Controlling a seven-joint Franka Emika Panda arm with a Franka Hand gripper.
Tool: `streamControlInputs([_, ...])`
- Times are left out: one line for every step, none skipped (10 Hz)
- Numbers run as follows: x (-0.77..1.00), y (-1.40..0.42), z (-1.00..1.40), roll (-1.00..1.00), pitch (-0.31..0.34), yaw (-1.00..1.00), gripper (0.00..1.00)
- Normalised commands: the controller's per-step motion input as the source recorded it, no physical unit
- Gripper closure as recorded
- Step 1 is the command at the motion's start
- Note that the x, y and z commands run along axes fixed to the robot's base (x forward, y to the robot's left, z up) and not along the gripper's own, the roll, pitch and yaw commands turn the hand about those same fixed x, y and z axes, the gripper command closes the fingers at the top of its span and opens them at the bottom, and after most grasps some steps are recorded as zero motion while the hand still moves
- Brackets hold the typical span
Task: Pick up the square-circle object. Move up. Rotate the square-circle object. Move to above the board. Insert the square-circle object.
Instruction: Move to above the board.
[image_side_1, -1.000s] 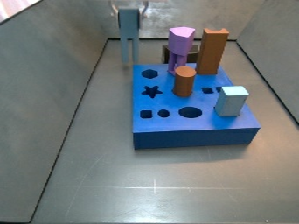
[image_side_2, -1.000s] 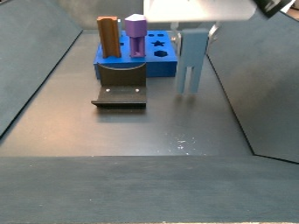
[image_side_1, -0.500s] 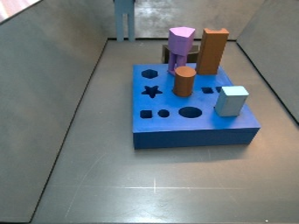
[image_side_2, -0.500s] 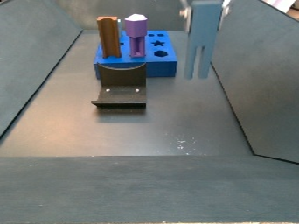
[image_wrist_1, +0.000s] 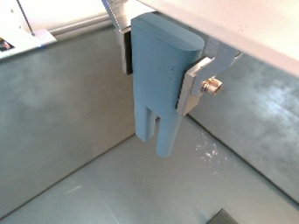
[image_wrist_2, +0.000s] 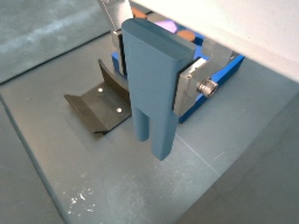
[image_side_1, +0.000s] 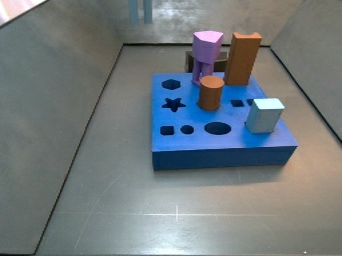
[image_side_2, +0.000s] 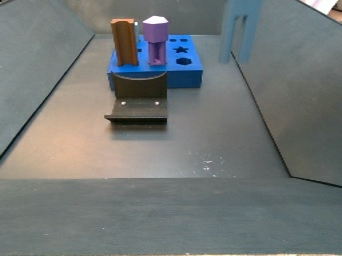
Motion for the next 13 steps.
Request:
streamControlInputs([0.2, -1.0, 0.26, -0.19, 0.148, -0.49, 1.0])
streamControlInputs([0.2, -1.0, 0.24, -0.18, 0.146, -0.45, 1.0])
streamControlInputs([0.21, -1.0, 0.26, -0.17, 0.146, -0.25, 1.0])
streamControlInputs([0.21, -1.0, 0.25, -0.14, 0.123, -0.15, 1.0])
streamControlInputs([0.22, -1.0, 0.25, -0.09, 0.117, -0.07, 1.0])
streamControlInputs([0.23, -1.0, 0.25, -0.05, 0.12, -0.04, 1.0])
streamControlInputs([0.24, -1.0, 0.25, -0.02, 0.122, -0.01, 1.0])
streamControlInputs([0.25, -1.0, 0.25, -0.01, 0.127, 0.0, 1.0])
streamControlInputs([0.26, -1.0, 0.26, -0.01, 0.133, 0.0, 1.0])
streamControlInputs([0.27, -1.0, 0.26, 0.0, 0.129, 0.01, 1.0])
streamControlInputs([0.29, -1.0, 0.26, 0.0, 0.126, 0.01, 1.0])
streamControlInputs([0.28, -0.89, 0.24, 0.0, 0.125, 0.01, 1.0])
streamControlInputs([0.21, -0.61, 0.16, 0.01, 0.129, 0.01, 1.0])
